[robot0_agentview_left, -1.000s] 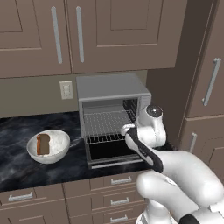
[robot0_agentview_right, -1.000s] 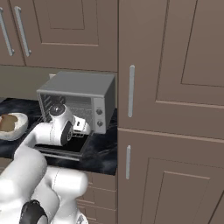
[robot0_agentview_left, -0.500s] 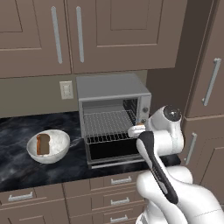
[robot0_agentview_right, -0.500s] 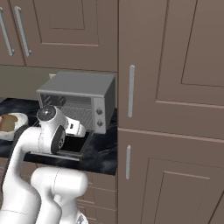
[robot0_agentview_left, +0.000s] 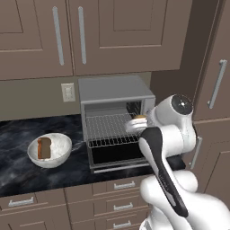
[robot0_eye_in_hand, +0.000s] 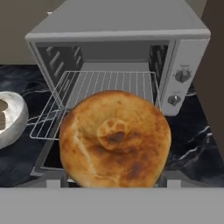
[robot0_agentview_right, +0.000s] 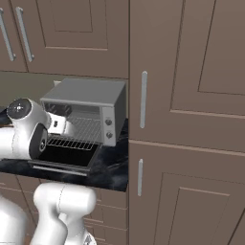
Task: Pick up the heated bread from the toaster oven and place it in the bowl. Then move the bread bowl to the dining counter.
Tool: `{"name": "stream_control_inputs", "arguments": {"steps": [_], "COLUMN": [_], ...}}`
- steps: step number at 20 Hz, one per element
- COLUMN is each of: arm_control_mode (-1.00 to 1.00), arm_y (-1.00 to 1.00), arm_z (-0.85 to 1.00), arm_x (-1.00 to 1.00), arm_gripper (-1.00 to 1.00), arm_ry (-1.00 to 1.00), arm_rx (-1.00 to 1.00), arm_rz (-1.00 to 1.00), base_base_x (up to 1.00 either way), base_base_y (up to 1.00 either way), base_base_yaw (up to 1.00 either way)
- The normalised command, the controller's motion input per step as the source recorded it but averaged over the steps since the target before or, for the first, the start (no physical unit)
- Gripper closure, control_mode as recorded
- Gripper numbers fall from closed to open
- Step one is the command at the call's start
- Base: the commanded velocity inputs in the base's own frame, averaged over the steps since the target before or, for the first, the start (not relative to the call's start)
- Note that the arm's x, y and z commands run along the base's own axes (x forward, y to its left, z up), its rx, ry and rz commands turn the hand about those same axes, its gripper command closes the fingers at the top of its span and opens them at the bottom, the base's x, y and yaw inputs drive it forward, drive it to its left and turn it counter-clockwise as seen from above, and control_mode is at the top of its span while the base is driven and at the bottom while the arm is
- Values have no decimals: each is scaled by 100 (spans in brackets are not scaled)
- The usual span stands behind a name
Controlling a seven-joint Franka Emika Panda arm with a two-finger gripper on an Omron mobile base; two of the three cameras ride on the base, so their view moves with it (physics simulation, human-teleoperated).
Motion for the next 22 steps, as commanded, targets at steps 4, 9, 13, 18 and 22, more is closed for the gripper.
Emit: {"name": "stream_control_inputs", "arguments": {"steps": [4,9,13,18,22], "arm_control_mode": [-100,-100,-100,-100,-100], "arm_y": [56,95,99,99,97], "arm_z": [25,1,-2,-7,-19], "arm_x": [-54,-20,-5,10,51], "arm_gripper": [100,100,100,100,100], "arm_ry": [6,8,0,3,11], "arm_rx": [-3,-6,-2,-1,-6], "arm_rz": [7,7,9,19,13], "base_base_x": [0,0,0,0,0], "base_base_y": [0,0,0,0,0], "base_base_yaw": [0,0,0,0,0]}}
